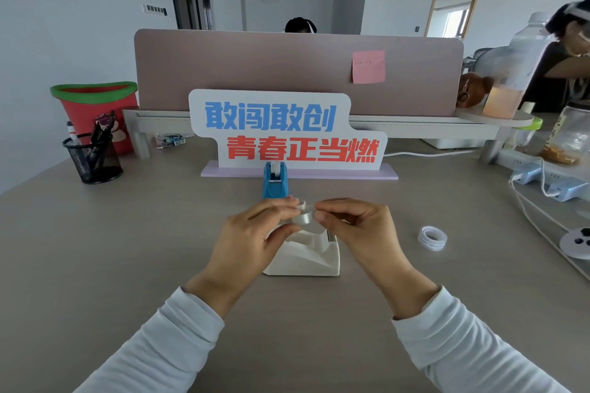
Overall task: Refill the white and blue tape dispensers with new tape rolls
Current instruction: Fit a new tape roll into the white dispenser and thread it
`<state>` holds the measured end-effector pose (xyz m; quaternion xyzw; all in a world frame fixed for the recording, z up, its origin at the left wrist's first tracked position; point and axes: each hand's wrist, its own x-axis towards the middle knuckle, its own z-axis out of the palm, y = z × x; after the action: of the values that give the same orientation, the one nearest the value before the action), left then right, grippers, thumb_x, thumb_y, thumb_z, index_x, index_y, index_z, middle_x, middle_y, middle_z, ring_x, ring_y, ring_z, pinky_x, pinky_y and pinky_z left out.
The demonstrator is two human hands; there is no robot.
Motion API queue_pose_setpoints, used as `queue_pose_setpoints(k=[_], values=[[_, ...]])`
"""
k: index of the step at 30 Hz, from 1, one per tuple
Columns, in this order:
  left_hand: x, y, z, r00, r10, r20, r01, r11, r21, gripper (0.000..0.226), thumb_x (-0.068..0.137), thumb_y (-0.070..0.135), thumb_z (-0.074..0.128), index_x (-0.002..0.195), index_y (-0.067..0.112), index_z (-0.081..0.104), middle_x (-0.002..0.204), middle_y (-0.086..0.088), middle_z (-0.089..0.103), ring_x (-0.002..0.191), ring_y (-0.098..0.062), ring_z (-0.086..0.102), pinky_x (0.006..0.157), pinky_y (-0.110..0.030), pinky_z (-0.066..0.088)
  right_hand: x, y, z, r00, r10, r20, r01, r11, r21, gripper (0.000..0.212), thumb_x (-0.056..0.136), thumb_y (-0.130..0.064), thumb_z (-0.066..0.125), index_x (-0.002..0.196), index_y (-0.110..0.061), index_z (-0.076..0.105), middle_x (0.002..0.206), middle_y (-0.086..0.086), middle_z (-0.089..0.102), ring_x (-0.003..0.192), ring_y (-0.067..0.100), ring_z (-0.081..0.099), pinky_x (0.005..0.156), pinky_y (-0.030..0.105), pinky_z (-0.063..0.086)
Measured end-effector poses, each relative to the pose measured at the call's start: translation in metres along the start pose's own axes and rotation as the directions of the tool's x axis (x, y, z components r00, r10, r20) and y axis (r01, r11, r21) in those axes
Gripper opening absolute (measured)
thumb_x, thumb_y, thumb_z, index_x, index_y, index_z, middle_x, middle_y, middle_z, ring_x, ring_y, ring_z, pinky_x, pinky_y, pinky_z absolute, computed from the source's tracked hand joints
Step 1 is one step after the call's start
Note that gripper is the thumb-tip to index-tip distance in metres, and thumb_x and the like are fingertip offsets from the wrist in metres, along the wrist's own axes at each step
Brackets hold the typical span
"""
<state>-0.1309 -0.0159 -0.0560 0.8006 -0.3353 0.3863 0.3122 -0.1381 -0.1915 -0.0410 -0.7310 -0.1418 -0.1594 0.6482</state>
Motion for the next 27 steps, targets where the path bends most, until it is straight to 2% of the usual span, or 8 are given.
queue_pose_setpoints(k=[2,5,12,14,16,18,22,27], values=[[-0.0005,0.0007,0.0014,1.000,0.009,-0.015,-0.008,0.999,0.032,0.022,0.082,0.028,0.059,0.097,0.014,0.064,0.103,0.001,0.069,0.102,-0.007,0.059,0.086,-0.017,0.049,-0.0025,-0.0002,0.0031,0.999,-0.023,-0.045,0.021,0.999,-0.043,0.022,0.072,-0.007,0.073,0.074,-0.028,0.074,0.069,-0.022,0.071,0.074,0.001,0.067,0.068,0.010,0.050],[-0.0007,0.0006,0.0028,1.000,0.019,-0.014,-0.018,0.997,0.081,0.022,0.083,0.027,0.058,0.097,0.012,0.065,0.100,-0.002,0.070,0.102,-0.008,0.058,0.084,-0.018,0.049,-0.0053,0.0003,0.0073,0.994,-0.063,-0.094,0.052,0.991,-0.120,0.014,0.075,-0.005,0.070,0.079,-0.018,0.075,0.077,-0.015,0.071,0.075,0.001,0.067,0.070,0.009,0.050],[-0.0012,0.0026,0.0047,0.999,0.026,0.047,-0.031,0.994,0.108,0.024,0.086,0.029,0.052,0.098,0.011,0.061,0.099,-0.005,0.069,0.099,-0.011,0.057,0.084,-0.014,0.045,-0.0029,0.0001,0.0104,0.999,-0.024,-0.036,0.015,0.972,-0.234,0.024,0.080,-0.003,0.060,0.066,-0.022,0.058,0.067,-0.004,0.060,0.057,0.002,0.054,0.053,0.007,0.041],[-0.0018,0.0030,0.0058,0.998,0.031,0.048,-0.036,0.994,0.104,0.023,0.086,0.029,0.053,0.098,0.011,0.062,0.099,-0.005,0.069,0.100,-0.011,0.058,0.084,-0.016,0.046,-0.0019,0.0007,0.0096,1.000,0.000,0.020,0.006,0.963,-0.271,0.024,0.084,-0.005,0.054,0.067,-0.022,0.053,0.069,0.003,0.060,0.058,0.008,0.052,0.053,0.009,0.040],[-0.0019,0.0027,0.0064,0.998,0.032,0.047,-0.037,0.994,0.107,0.023,0.086,0.028,0.054,0.098,0.011,0.062,0.099,-0.005,0.069,0.100,-0.011,0.058,0.083,-0.017,0.048,-0.0004,0.0018,0.0088,0.997,0.013,0.071,0.009,0.957,-0.291,0.026,0.087,-0.007,0.049,0.068,-0.024,0.048,0.076,0.014,0.062,0.067,0.025,0.056,0.056,0.018,0.041],[-0.0011,0.0022,0.0064,0.999,0.020,0.042,-0.024,0.995,0.100,0.022,0.086,0.029,0.054,0.097,0.012,0.062,0.099,-0.005,0.069,0.098,-0.010,0.059,0.081,-0.016,0.047,0.0002,0.0022,0.0080,0.994,0.015,0.107,0.017,0.955,-0.297,0.027,0.089,-0.007,0.044,0.068,-0.024,0.045,0.076,0.015,0.060,0.071,0.032,0.056,0.060,0.026,0.042],[0.0002,0.0016,0.0055,0.999,-0.008,0.041,0.005,0.997,0.079,0.023,0.085,0.029,0.054,0.096,0.011,0.063,0.098,-0.005,0.068,0.098,-0.009,0.058,0.082,-0.014,0.045,-0.0006,0.0018,0.0066,0.989,0.036,0.146,-0.001,0.973,-0.231,0.023,0.090,-0.006,0.042,0.072,-0.020,0.046,0.070,0.000,0.057,0.062,0.000,0.056,0.060,0.016,0.043],[-0.0003,0.0012,0.0036,0.998,-0.041,0.048,0.038,0.997,0.066,0.027,0.085,0.034,0.052,0.096,0.012,0.063,0.097,-0.004,0.069,0.094,-0.011,0.062,0.078,-0.019,0.051,0.0022,0.0007,0.0026,0.994,0.032,0.105,-0.025,0.997,-0.066,0.013,0.087,-0.013,0.055,0.077,-0.020,0.059,0.069,-0.007,0.060,0.059,0.000,0.055,0.062,0.017,0.046]])
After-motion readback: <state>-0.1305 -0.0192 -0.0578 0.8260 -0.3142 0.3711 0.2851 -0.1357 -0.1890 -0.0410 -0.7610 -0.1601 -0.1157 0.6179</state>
